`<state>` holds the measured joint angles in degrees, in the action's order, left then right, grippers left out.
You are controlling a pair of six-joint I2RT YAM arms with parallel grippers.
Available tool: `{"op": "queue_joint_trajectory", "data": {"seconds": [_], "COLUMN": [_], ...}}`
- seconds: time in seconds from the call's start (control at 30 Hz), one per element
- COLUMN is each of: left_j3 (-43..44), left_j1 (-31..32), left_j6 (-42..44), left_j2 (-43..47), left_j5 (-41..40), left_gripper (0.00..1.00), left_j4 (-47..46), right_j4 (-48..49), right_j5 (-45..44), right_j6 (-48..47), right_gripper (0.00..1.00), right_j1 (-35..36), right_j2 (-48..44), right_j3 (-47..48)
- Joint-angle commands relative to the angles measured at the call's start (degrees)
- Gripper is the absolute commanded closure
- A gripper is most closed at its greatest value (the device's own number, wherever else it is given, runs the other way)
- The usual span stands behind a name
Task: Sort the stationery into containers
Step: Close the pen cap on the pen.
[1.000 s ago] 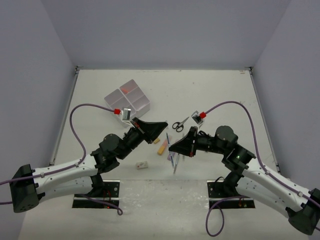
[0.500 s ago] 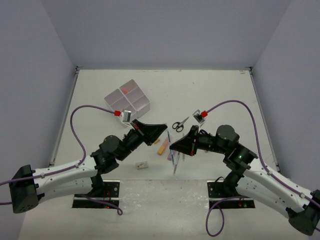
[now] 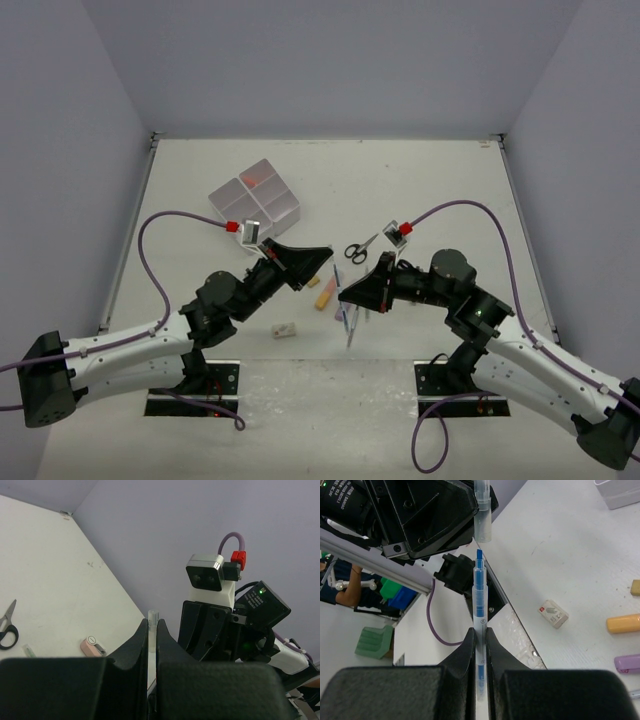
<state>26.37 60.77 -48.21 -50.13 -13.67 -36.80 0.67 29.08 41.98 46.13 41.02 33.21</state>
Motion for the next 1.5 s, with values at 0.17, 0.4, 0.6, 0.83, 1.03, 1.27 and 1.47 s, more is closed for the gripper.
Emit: {"op": "queue_joint_trajectory", "data": {"seconds": [0.17, 0.4, 0.6, 0.83, 1.03, 1.27, 1.47], "left_j3": [0.7, 0.71, -0.09, -1.32, -1.23, -1.33, -2.17], "left_j1": [-0.04, -0.04, -0.04, -0.04, -0.04, -0.04, -0.01], "left_j6": [1.71, 1.1, -0.07, -0.49, 0.09, -0.7, -1.92], "left_j2": [-1.41, -1.72, -2.25, -1.43, -0.09, -1.37, -2.63], "left_j5": [0.93, 2.15, 3.78, 3.18, 1.97, 3.65, 3.89], "left_gripper": [1.0, 1.0, 1.0, 1.0, 1.0, 1.0, 1.0], "left_j4": [-3.55, -3.81, -4.93, -4.71, -3.8, -4.93, -7.2], "right_j4": [0.91, -0.04, -0.49, -2.45, -3.22, -1.9, -1.11], "right_j5": [1.55, 0.54, -0.77, -2.18, -2.53, -3.23, -2.03], "right_j6": [-0.58, -1.19, -1.5, -2.22, -2.46, -1.78, -1.54], "right_gripper": [1.0, 1.0, 1.0, 1.0, 1.0, 1.0, 1.0], "right_j1": [0.28, 0.19, 0.26, 0.22, 0.28, 0.28, 0.22], "right_j2": [0.99, 0.38, -0.02, -1.09, -1.21, -1.18, 0.81], "right_j3": [2.56, 2.65, 2.67, 3.29, 3.53, 3.63, 5.45]}}
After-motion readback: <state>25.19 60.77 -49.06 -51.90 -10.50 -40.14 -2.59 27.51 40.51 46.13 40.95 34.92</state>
